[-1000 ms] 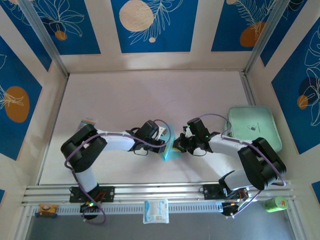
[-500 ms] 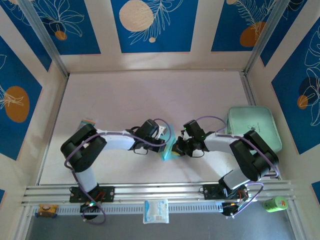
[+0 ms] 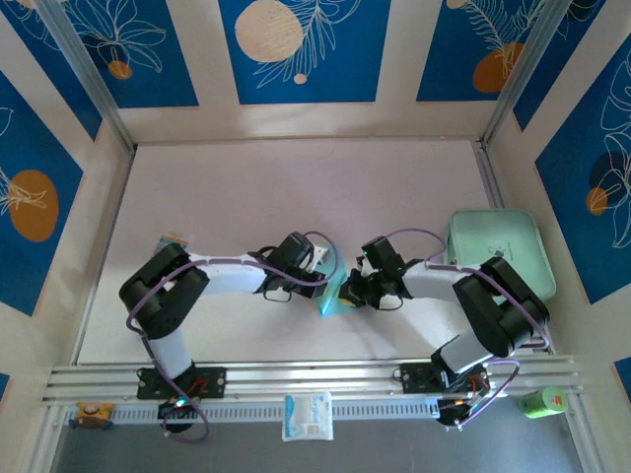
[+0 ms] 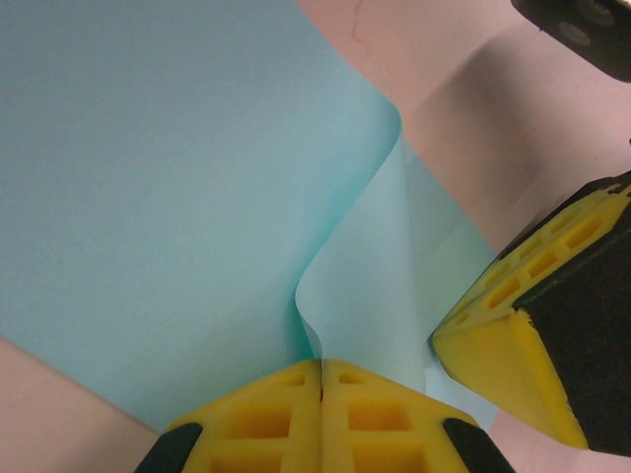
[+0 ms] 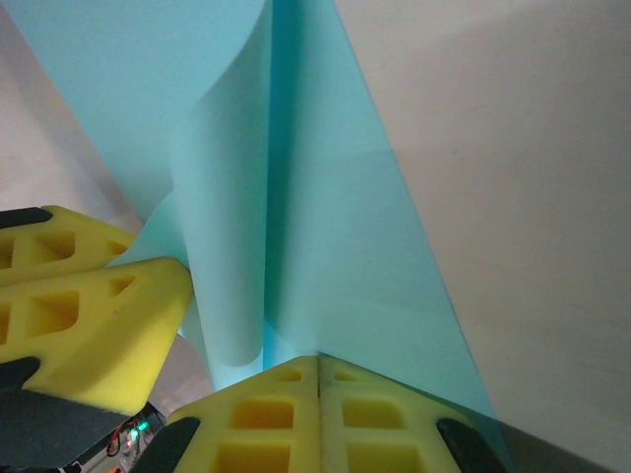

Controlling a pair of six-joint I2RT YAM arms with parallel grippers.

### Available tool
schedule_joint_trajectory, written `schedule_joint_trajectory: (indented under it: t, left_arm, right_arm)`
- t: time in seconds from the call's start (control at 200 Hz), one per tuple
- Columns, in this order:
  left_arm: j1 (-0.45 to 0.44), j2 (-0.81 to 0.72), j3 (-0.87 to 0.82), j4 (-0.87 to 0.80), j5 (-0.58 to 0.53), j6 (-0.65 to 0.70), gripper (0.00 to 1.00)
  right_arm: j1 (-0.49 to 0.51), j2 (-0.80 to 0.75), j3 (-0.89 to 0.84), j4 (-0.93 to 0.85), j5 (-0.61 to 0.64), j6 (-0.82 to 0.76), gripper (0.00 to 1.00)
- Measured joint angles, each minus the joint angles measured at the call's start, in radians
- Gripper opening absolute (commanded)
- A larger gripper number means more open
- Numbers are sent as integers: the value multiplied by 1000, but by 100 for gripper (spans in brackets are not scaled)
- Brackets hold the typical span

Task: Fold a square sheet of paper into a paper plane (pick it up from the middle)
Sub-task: Fold the triangle a second time at the center of the table.

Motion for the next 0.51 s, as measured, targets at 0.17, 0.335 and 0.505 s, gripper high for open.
schedule_joint_trajectory:
  t: [0.17, 0.335, 0.505]
  left_arm:
    - [5, 0, 0, -10, -11, 0, 2]
    - [7, 0, 3, -11, -14, 0, 2]
    - [11, 0, 13, -13, -14, 3, 3]
  right_arm:
    - [-2, 0, 0, 0, 0, 0, 0]
    - [-2, 0, 0, 0, 0, 0, 0]
    - [-3, 0, 0, 0, -2, -5, 0]
